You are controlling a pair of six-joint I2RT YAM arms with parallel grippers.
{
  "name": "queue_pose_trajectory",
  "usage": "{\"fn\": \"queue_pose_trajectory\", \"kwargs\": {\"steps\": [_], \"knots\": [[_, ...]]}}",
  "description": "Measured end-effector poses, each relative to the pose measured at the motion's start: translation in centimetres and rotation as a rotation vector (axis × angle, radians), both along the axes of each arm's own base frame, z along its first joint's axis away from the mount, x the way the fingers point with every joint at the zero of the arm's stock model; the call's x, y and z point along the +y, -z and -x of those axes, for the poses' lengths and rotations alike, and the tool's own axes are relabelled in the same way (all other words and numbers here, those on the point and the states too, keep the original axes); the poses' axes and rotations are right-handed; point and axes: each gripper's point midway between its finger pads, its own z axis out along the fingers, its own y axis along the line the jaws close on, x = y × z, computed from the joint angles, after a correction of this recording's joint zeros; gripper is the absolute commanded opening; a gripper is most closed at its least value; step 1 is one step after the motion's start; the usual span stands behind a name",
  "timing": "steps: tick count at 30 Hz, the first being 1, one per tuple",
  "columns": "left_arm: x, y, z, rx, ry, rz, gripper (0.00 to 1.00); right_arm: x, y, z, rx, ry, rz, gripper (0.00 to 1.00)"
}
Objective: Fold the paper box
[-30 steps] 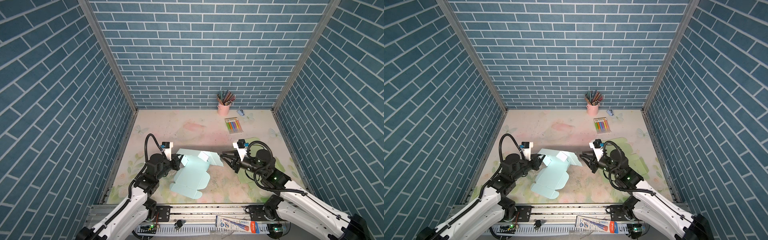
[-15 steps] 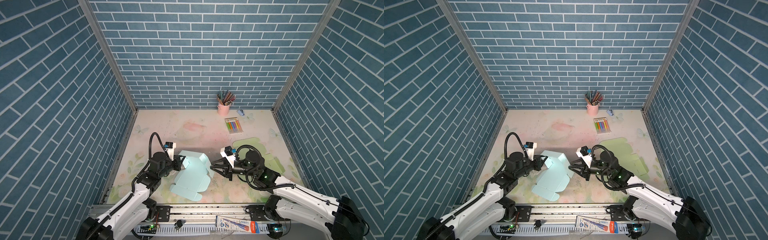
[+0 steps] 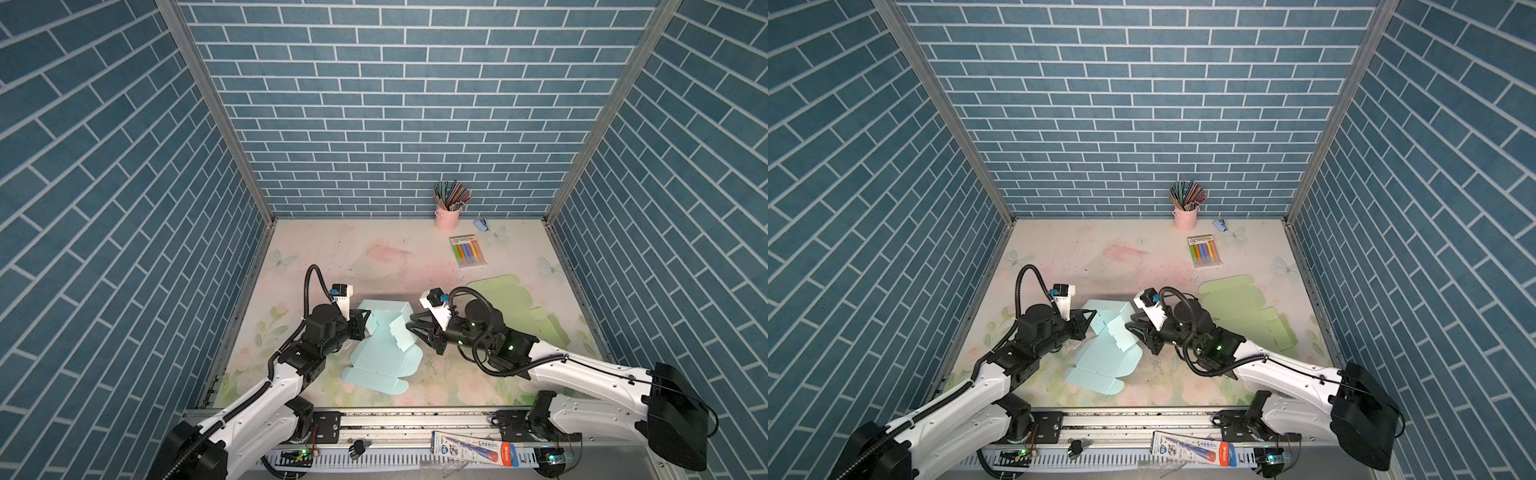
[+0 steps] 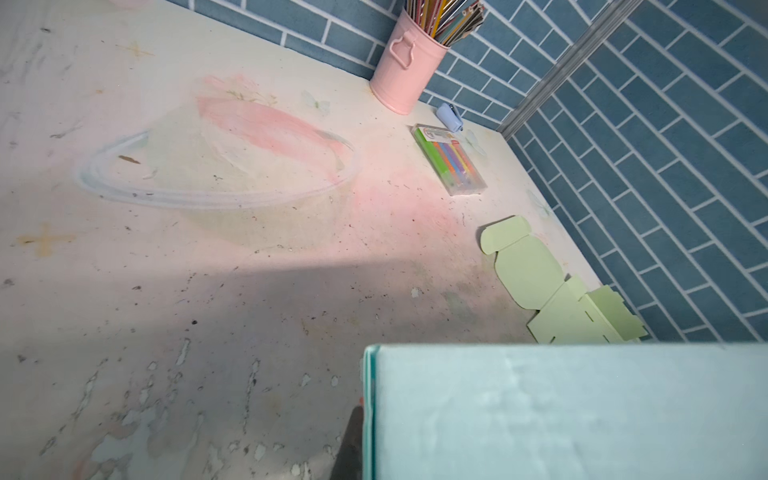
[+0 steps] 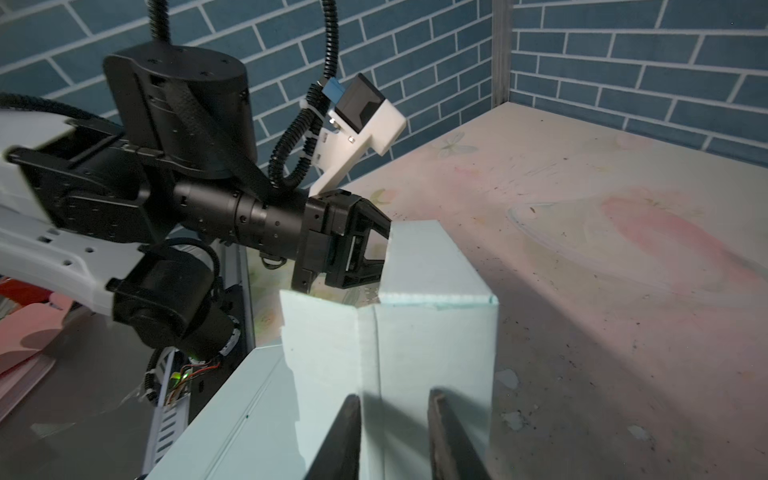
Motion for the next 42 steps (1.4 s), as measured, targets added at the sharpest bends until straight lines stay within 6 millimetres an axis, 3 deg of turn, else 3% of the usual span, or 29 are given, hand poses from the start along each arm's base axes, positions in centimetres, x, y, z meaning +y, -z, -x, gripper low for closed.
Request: {"fn": "queue_pose_trajectory", "kwargs": {"steps": [12, 19, 23, 31, 42], "knots": [[0.9, 2.0, -0.1, 0.047, -0.129, -0.076, 0.0, 0.5, 3.4, -3.5, -0.046, 0.249, 0.243, 0.38], [0.6, 2.4, 0.5, 0.054, -0.185, -0.097, 0.0, 0.0, 5.0, -5.6, -0.087, 0.388, 0.395, 0.33], [-0.1, 2.3, 1.0, 0.047, -0.191, -0.096, 0.0, -0.8, 5.7, -6.5, -0.111, 0.454, 0.45, 0.26], [-1.6, 1.7, 1.5, 0.033, -0.204, -0.099, 0.0, -2.3, 5.5, -7.8, -0.167, 0.588, 0.49, 0.1], [-2.6, 1.7, 2.4, 0.026, -0.241, -0.085, 0.0, -3.4, 5.4, -8.6, -0.287, 0.713, 0.584, 0.16]]}}
